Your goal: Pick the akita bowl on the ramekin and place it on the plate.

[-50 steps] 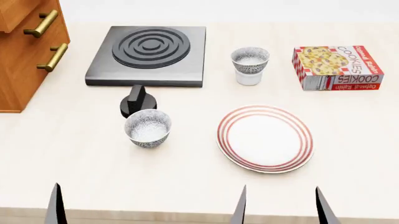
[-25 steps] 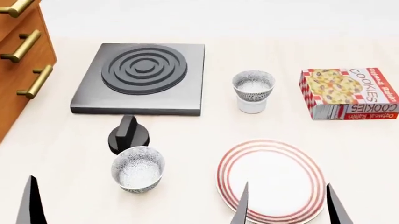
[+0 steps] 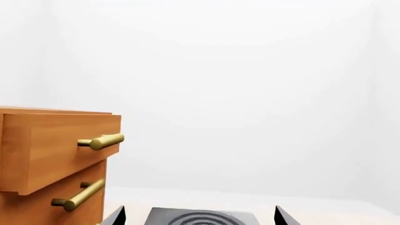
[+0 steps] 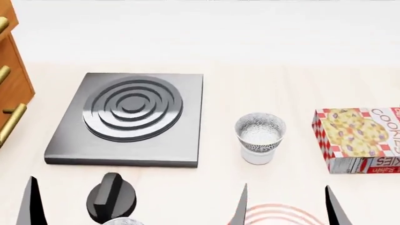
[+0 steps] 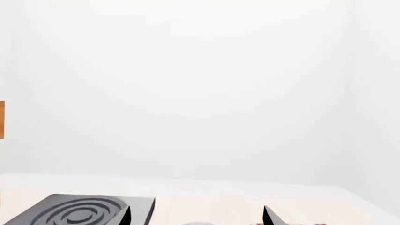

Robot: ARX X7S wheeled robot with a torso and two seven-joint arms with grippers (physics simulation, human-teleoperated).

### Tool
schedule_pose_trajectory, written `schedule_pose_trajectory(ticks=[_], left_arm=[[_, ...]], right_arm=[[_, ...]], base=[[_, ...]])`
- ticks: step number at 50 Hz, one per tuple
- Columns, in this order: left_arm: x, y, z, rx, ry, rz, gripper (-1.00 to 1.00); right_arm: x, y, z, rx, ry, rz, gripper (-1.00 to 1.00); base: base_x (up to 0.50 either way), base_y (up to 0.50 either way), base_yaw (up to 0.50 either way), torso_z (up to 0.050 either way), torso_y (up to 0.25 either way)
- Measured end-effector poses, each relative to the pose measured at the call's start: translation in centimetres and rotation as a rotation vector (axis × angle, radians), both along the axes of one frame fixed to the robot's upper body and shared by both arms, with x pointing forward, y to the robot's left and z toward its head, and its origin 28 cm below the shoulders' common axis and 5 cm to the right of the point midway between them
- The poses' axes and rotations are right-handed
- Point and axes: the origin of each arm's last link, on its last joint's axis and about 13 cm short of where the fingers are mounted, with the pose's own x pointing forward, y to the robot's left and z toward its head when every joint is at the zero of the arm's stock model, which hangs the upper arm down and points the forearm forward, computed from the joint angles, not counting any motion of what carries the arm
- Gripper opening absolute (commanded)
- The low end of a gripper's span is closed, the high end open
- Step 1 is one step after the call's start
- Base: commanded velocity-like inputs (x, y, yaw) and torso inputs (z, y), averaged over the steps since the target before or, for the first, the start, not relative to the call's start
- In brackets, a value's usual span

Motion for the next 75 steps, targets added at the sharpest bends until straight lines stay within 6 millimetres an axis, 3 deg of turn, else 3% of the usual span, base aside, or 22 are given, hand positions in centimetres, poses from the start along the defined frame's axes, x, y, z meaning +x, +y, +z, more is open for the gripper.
schedule_pose_trajectory(ticks=[15, 58, 75], left_arm=[[-0.02, -0.06, -0.07, 0.002, 0.008, -0.003, 1.0], [-0.2, -0.12, 0.0, 0.0, 0.015, -0.017, 1.0], [-0.27, -0.02, 0.09, -0.011, -0.002, -0.016, 1.0]], right_arm=[[0.01, 0.0, -0.03, 0.002, 0.001, 0.0, 1.0], [-0.17, 0.04, 0.06, 0.004, -0.027, 0.021, 1.0], [-0.2, 0.06, 0.11, 0.002, -0.026, 0.025, 1.0]], base=[[0.5, 0.0, 0.0, 0.0, 0.0], [0.0, 0.0, 0.0, 0.05, 0.0], [0.0, 0.0, 0.0, 0.0, -0.161]])
